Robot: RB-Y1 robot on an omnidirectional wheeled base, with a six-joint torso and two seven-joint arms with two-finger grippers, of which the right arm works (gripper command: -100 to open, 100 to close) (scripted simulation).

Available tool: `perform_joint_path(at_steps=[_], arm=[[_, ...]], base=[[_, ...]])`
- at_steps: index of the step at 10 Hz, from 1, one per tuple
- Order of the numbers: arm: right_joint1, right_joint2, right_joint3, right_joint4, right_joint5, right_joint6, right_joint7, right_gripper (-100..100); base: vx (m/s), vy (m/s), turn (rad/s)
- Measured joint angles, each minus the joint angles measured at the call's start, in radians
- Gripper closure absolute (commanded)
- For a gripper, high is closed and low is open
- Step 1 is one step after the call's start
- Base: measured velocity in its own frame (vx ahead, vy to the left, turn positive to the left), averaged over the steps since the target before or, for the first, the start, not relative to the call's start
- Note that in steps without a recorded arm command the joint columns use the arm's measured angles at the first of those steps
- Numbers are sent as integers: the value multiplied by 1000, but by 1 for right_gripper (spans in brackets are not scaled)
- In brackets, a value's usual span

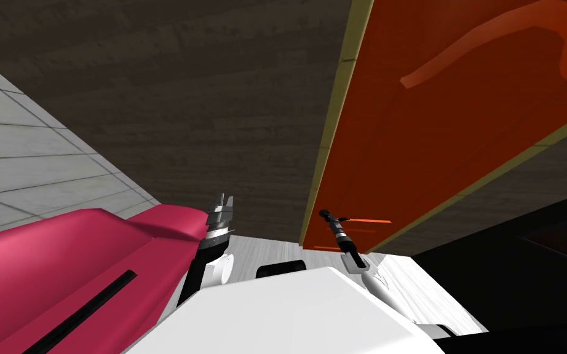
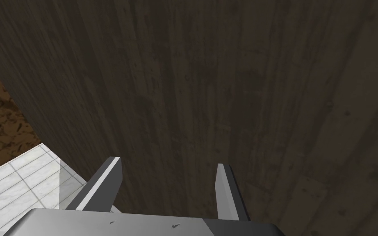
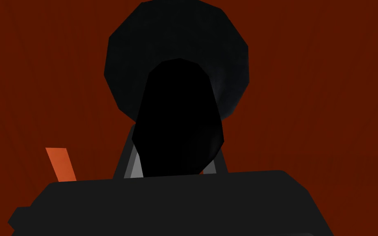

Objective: Pull the door open

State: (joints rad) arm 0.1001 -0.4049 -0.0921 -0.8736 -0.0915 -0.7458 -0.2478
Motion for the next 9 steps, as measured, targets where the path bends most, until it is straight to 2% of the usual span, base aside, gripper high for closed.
perform_joint_path(at_steps=[1,5,7,8,9], arm=[[5,-9,9,5,3,-11,-11,100],[55,-49,49,-13,17,-54,-59,100],[67,-69,67,-6,23,-83,-82,100],[80,-77,74,-18,25,-89,-91,100],[84,-76,77,-18,26,-88,-94,100]], base=[[-205,-54,143],[-208,-56,133],[-211,-51,83],[-97,-27,19],[-140,-66,140]])
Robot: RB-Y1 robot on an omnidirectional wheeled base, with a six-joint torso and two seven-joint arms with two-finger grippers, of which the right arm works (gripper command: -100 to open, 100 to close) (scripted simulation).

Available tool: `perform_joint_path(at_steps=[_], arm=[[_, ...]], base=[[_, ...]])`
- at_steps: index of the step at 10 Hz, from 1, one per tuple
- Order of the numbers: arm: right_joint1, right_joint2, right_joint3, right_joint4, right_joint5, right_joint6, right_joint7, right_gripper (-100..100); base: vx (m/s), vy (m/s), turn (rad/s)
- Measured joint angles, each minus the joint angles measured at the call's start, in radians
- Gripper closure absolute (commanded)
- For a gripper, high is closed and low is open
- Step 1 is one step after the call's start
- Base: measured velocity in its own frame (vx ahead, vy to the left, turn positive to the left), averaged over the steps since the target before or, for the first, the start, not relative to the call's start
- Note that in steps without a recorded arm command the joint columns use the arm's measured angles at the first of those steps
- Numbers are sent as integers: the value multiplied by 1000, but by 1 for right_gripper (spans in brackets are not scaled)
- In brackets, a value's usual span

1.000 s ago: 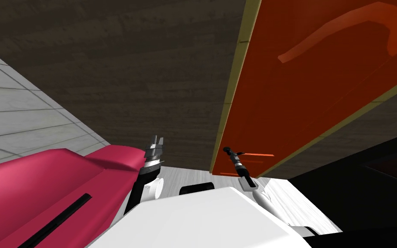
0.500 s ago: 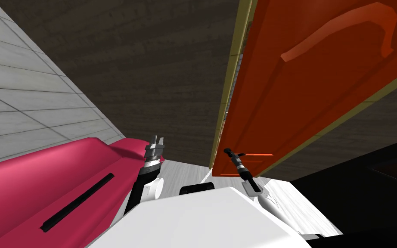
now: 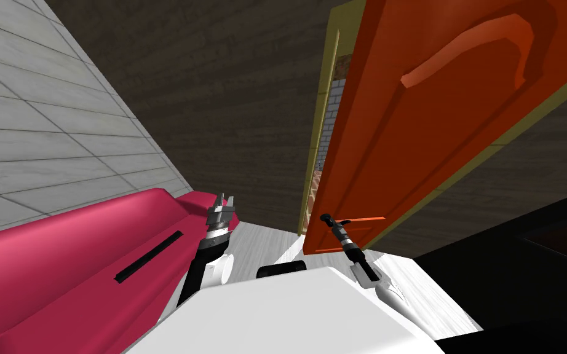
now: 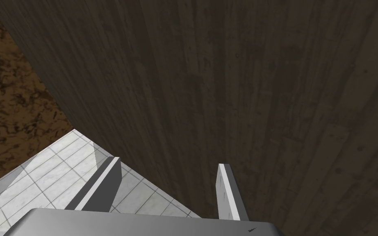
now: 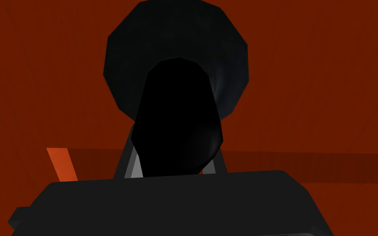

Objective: Pull the door open

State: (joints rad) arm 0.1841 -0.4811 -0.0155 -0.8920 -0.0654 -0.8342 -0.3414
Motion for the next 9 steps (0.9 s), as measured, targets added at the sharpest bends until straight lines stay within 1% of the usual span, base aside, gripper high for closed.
perform_joint_path(at_steps=[1,2,3,5,7,8,9], arm=[[10,-4,3,1,1,-9,-4,100],[12,-12,7,10,2,-27,-12,100],[23,-20,9,8,2,-40,-19,100],[43,-35,17,9,5,-71,-32,100],[55,-50,27,33,8,-112,-47,100],[65,-55,32,32,9,-126,-54,100],[74,-64,34,31,10,-140,-61,100]], base=[[-220,-88,189],[-209,-61,210],[-218,-54,151],[-196,-44,129],[-193,-86,148],[-247,-65,165],[-116,-29,35]])
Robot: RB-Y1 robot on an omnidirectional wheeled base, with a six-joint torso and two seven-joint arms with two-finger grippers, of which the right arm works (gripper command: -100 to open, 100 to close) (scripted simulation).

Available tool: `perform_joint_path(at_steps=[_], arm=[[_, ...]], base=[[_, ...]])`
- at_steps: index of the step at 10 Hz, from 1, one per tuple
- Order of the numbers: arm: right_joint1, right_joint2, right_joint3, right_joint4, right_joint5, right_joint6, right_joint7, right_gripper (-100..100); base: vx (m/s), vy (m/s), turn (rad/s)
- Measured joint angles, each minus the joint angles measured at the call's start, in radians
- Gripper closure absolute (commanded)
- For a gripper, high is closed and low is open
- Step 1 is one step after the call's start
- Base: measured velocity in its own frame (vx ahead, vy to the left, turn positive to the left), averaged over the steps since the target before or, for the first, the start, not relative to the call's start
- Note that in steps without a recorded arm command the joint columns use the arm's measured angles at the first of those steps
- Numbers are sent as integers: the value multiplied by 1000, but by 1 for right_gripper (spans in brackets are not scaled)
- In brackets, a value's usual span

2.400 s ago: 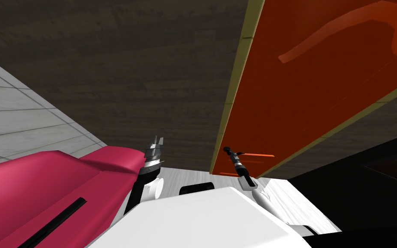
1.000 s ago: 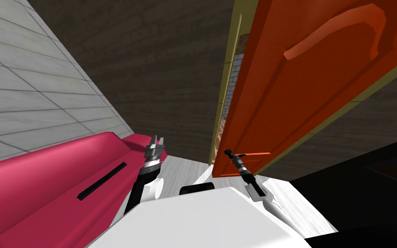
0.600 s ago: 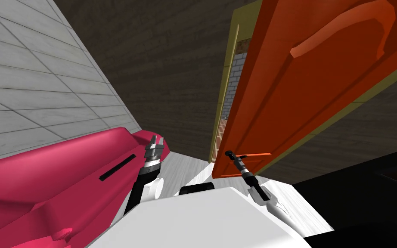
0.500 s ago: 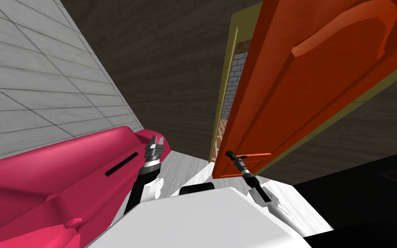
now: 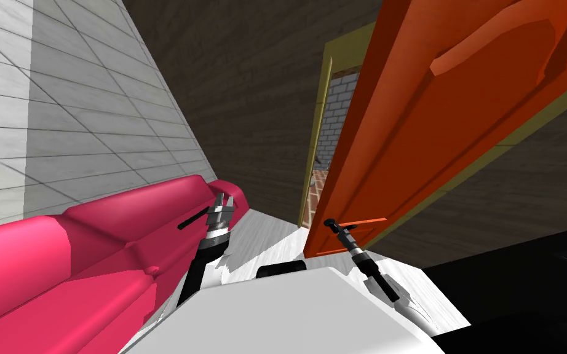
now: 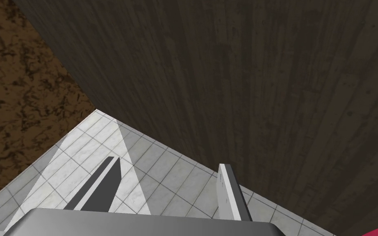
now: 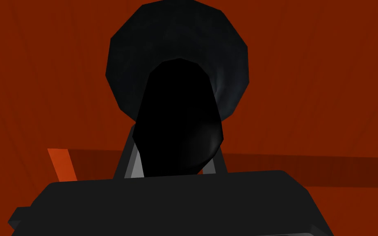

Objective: Pull the door open

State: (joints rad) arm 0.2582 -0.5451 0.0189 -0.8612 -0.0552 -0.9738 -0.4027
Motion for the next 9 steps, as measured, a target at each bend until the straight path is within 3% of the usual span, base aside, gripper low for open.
perform_joint_path(at_steps=[4,9], arm=[[12,-9,8,21,2,-35,-13,100],[35,-33,19,54,5,-107,-33,100]], base=[[-190,-81,179],[-231,-72,176]])
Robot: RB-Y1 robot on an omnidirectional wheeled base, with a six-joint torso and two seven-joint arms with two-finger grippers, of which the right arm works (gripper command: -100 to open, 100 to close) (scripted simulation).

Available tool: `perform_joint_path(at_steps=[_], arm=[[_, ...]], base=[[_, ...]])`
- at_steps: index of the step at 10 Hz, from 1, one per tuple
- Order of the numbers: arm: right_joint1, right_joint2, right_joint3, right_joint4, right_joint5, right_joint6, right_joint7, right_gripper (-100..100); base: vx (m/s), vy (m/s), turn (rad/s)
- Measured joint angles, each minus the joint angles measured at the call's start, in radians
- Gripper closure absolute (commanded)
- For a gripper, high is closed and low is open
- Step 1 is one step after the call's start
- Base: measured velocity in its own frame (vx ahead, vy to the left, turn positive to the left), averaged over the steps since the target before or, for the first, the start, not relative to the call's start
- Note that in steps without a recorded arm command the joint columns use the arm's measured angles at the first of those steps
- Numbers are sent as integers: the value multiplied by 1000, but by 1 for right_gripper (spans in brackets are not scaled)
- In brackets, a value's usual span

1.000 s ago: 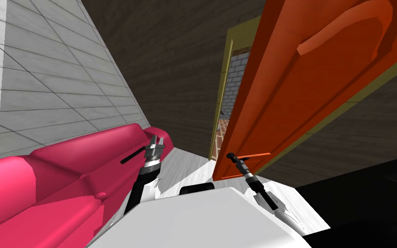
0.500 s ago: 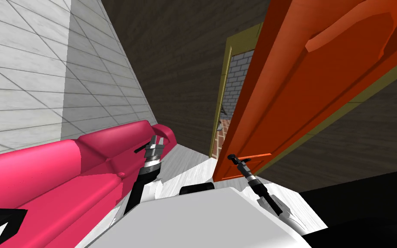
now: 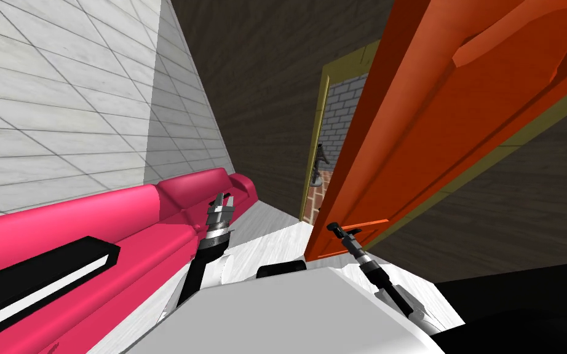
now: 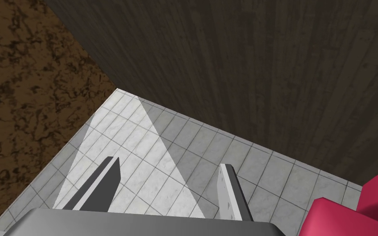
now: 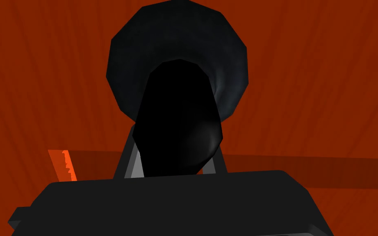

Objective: Pull the door open

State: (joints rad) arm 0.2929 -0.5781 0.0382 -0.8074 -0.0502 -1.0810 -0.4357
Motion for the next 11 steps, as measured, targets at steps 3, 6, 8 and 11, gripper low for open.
perform_joint_path(at_steps=[3,6,8,11], arm=[[12,-6,4,12,1,-28,-7,100],[14,-12,8,27,1,-49,-13,100],[15,-16,12,48,2,-74,-16,100],[16,-23,17,78,3,-111,-21,100]], base=[[-155,-45,111],[-229,-85,179],[-191,-89,168],[-207,-61,171]])
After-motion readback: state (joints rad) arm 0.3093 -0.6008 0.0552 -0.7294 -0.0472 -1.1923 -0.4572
